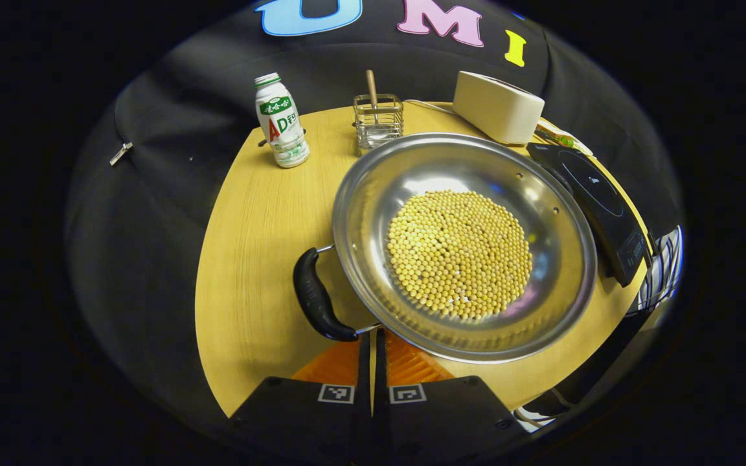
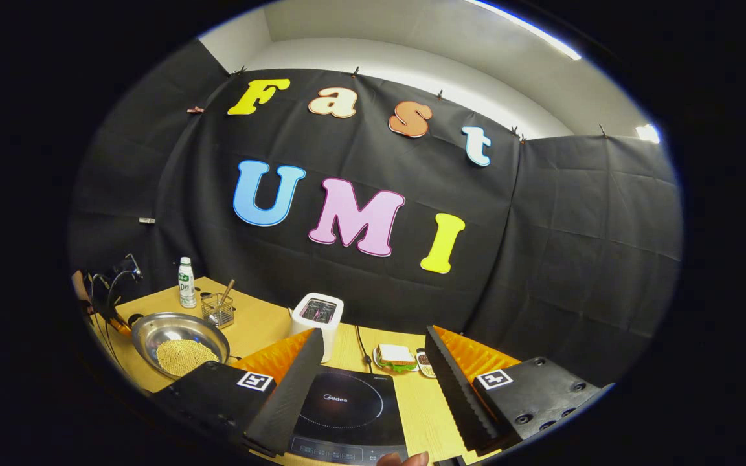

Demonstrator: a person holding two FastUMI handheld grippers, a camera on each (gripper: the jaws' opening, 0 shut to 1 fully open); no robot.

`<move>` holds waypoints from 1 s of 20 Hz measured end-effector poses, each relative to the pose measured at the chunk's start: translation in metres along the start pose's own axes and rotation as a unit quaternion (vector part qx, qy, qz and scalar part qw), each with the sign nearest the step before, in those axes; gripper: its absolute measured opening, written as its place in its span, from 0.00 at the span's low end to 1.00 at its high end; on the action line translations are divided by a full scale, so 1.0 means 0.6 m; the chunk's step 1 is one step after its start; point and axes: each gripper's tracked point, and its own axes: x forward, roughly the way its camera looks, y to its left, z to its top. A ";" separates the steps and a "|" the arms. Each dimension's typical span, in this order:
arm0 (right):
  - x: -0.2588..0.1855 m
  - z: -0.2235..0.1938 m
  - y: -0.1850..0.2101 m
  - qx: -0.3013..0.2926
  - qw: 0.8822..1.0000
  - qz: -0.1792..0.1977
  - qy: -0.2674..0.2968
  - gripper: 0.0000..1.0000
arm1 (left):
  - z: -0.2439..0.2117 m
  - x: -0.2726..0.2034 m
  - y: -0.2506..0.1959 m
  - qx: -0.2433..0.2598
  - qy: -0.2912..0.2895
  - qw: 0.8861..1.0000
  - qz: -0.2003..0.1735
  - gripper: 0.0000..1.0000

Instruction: First push the handle of the pot to place it horizontally, then grasp the pot with both hands and set it on the induction cooktop.

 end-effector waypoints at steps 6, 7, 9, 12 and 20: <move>0.007 -0.012 0.010 0.003 1.000 0.006 0.014 0.98 | 0.027 0.033 0.033 -0.005 -0.007 1.000 0.022 0.05; 0.007 -0.013 0.012 0.004 1.000 0.007 0.016 0.98 | 0.025 0.034 0.033 -0.006 -0.007 1.000 0.022 0.05; 0.012 -0.017 0.019 0.007 1.000 0.010 0.020 0.98 | 0.025 0.030 0.036 -0.012 -0.013 1.000 0.026 0.05; 0.018 -0.027 0.032 0.014 0.999 0.021 0.032 0.98 | 0.023 0.010 0.046 -0.018 -0.032 0.998 0.052 0.05; 0.037 -0.056 0.079 0.044 0.995 0.059 0.063 0.98 | 0.038 -0.072 0.027 -0.050 -0.122 0.990 0.057 0.71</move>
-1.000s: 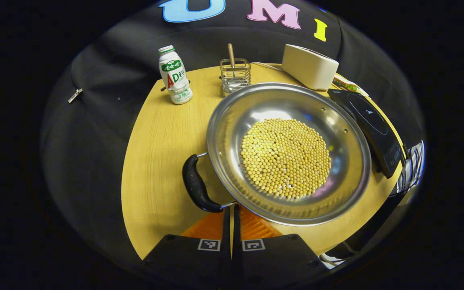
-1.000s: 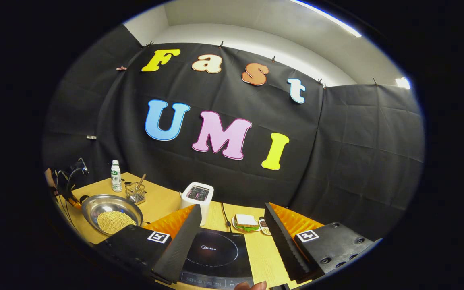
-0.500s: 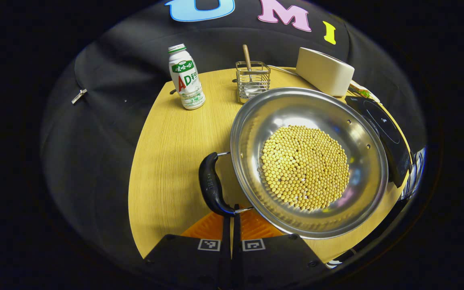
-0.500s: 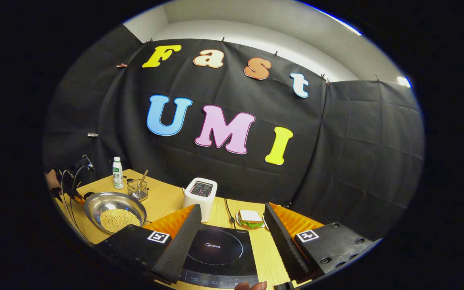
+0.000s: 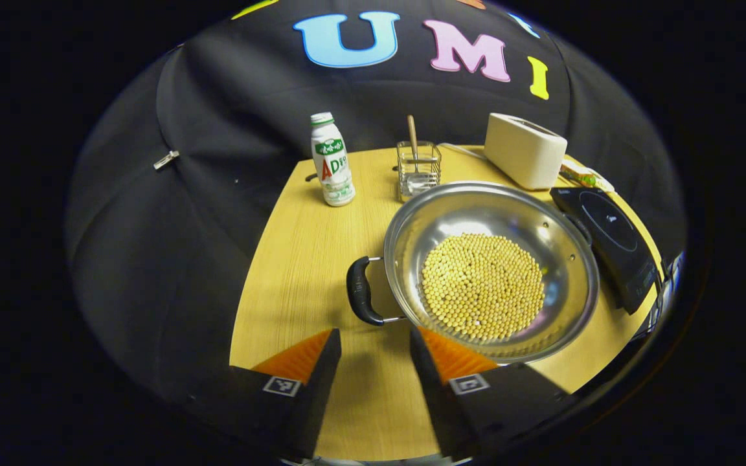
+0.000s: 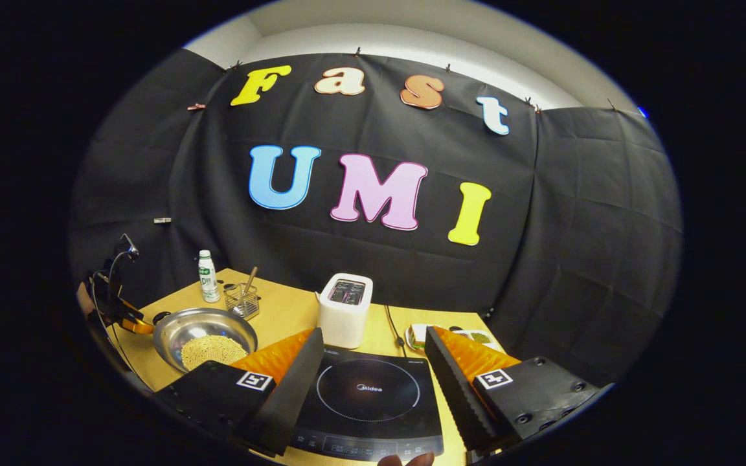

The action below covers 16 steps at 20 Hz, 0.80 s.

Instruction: First push the handle of the pot to place it horizontally, then grasp the pot with both hands and set it on the induction cooktop.

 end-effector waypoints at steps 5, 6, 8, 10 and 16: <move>0.026 -0.026 0.065 0.027 0.997 0.060 0.030 0.98 | 0.044 -0.038 0.001 -0.035 -0.072 0.997 0.018 0.98; 0.032 -0.034 0.080 0.033 0.996 0.074 0.041 0.98 | 0.055 -0.046 -0.001 -0.042 -0.080 0.996 0.017 0.97; 0.047 -0.050 0.107 0.045 0.992 0.097 0.061 0.98 | 0.074 -0.049 -0.008 -0.051 -0.096 0.994 0.008 0.97; 0.061 -0.065 0.131 0.059 0.989 0.114 0.078 0.98 | 0.079 -0.043 -0.009 -0.049 -0.097 0.994 0.006 0.97; 0.119 -0.129 0.217 0.101 0.973 0.146 0.148 0.99 | 0.077 0.007 0.002 -0.054 -0.070 0.996 0.002 0.98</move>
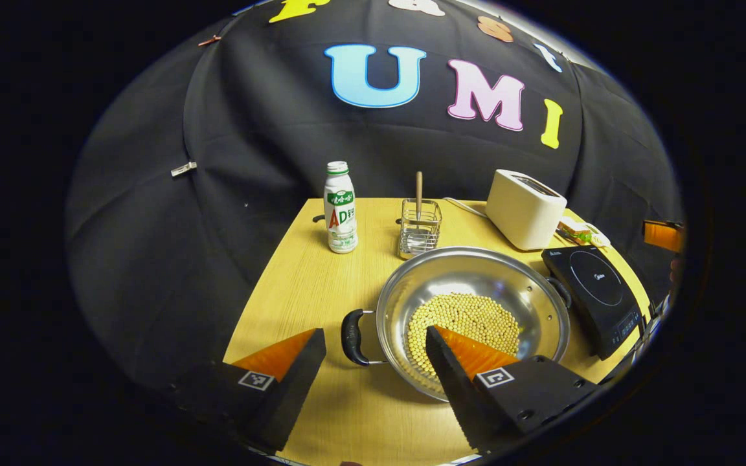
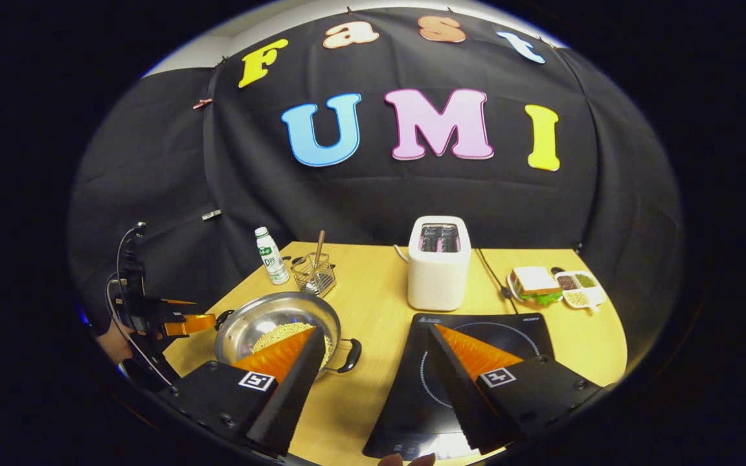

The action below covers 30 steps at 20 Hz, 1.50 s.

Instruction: First push the handle of the pot to place it horizontally, then grasp the pot with both hands and set it on the induction cooktop.

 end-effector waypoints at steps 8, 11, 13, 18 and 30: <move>0.134 -0.103 0.045 0.028 0.993 0.007 0.116 0.99 | -0.020 0.066 0.011 -0.014 0.032 0.999 -0.012 0.98; 0.176 -0.146 0.046 0.023 0.987 -0.003 0.157 0.99 | -0.031 0.083 0.014 -0.015 0.045 0.999 -0.014 0.98; 0.192 -0.175 0.048 0.022 0.983 -0.007 0.180 0.99 | -0.036 0.097 0.012 -0.017 0.052 0.998 -0.018 0.96; 0.226 -0.220 0.059 0.024 0.976 -0.017 0.214 0.99 | -0.051 0.118 0.000 -0.018 0.075 0.996 -0.038 0.94; 0.247 -0.241 0.052 0.027 0.968 -0.051 0.245 0.57 | -0.060 0.123 0.011 -0.012 0.085 0.996 -0.005 0.61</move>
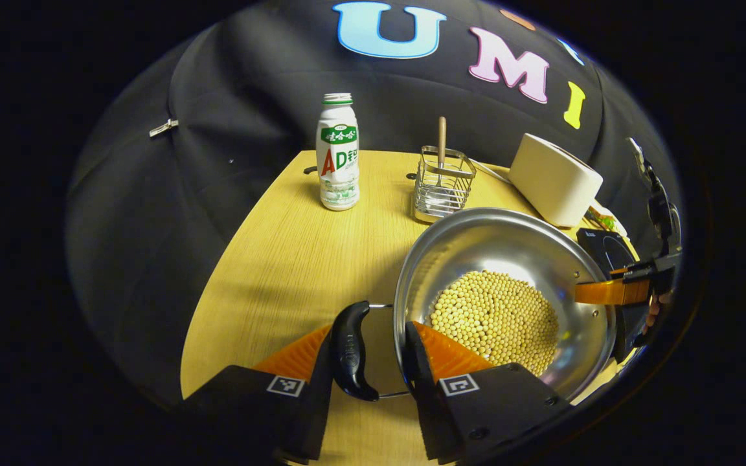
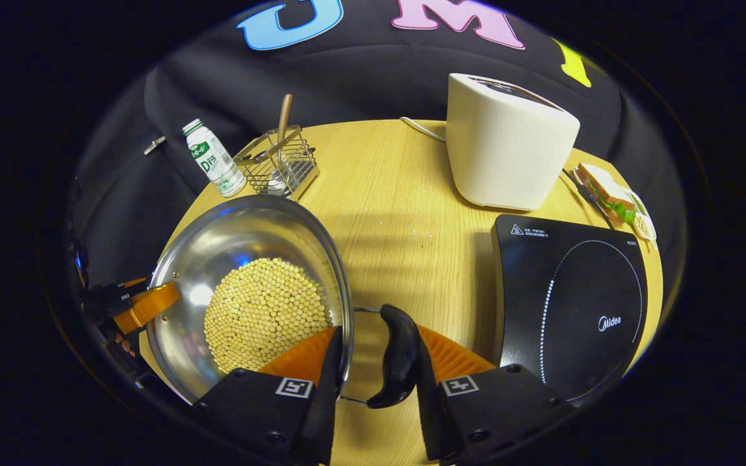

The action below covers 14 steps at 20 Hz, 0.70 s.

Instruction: First push the handle of the pot to place it horizontally, then grasp the pot with both hands and set it on the induction cooktop.

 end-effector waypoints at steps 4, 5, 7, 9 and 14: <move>-0.017 -0.003 -0.003 -0.003 1.000 0.003 0.007 0.52 | 0.008 -0.007 -0.011 -0.007 -0.009 1.000 0.007 0.56; -0.027 0.000 -0.007 -0.002 1.000 0.004 0.004 0.52 | 0.008 -0.023 -0.017 -0.006 -0.011 1.000 0.007 0.55; -0.049 0.005 -0.013 -0.004 1.000 0.005 0.000 0.52 | 0.017 -0.042 -0.028 -0.007 -0.016 1.000 0.007 0.57; -0.073 0.008 -0.026 -0.002 1.000 0.003 -0.003 0.52 | 0.025 -0.059 -0.043 -0.004 -0.020 1.000 0.006 0.55; -0.131 0.012 -0.064 0.002 1.000 0.000 -0.007 0.52 | 0.043 -0.103 -0.095 0.004 -0.024 1.000 0.003 0.55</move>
